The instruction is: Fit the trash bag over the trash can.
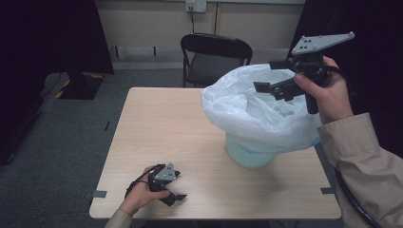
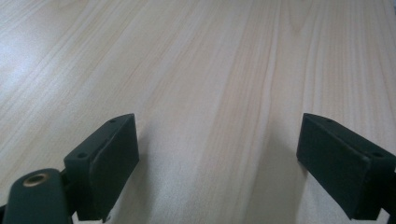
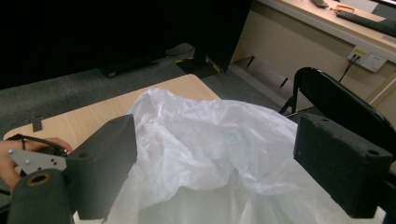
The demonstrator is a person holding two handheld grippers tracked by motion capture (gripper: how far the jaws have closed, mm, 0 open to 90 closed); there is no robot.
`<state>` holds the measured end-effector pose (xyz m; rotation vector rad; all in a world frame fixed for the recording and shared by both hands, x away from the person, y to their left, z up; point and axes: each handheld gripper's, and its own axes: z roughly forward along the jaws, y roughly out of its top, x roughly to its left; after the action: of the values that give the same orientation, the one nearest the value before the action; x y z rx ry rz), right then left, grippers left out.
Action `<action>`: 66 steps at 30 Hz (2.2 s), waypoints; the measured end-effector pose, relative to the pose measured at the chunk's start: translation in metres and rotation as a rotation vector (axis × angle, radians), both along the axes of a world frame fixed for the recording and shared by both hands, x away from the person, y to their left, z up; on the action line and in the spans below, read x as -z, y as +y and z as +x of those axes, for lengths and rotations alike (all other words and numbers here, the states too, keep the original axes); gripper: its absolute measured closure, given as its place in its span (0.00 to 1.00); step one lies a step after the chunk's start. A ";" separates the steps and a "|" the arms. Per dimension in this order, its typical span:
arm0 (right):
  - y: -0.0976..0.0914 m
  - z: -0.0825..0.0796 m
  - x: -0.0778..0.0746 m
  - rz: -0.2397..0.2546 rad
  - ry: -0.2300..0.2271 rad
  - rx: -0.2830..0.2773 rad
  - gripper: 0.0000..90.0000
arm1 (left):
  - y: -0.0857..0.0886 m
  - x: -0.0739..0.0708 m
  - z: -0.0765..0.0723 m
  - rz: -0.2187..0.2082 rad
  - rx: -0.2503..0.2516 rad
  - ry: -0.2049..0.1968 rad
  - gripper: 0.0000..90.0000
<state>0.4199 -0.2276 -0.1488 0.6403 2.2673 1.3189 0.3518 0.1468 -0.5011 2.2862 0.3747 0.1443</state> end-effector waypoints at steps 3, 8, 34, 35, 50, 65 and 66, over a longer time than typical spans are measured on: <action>0.002 0.004 0.008 -0.015 0.026 0.001 0.14 | 0.000 0.000 0.000 0.000 -0.002 -0.001 0.13; 0.005 0.023 0.042 -0.050 0.083 0.034 0.14 | 0.000 0.000 -0.001 -0.001 -0.008 0.000 0.13; 0.016 0.121 0.112 -0.097 0.121 0.109 0.14 | 0.000 0.000 0.000 0.000 -0.010 -0.001 0.13; 0.016 0.124 0.114 -0.099 0.128 0.115 0.14 | 0.000 0.000 0.000 0.000 -0.010 -0.001 0.13; 0.015 0.134 0.127 -0.183 0.207 0.137 0.14 | 0.000 0.000 0.000 0.000 -0.011 -0.003 0.13; 0.003 0.110 0.083 -0.127 0.136 0.163 0.14 | -0.001 0.000 0.000 0.002 -0.013 -0.003 0.13; 0.003 0.107 0.078 -0.130 0.132 0.160 0.14 | -0.001 0.000 0.000 0.003 -0.013 -0.003 0.13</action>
<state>0.5265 -0.2248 -0.2264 0.8651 2.3271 1.0733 0.3514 0.1462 -0.5012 2.2863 0.3878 0.1542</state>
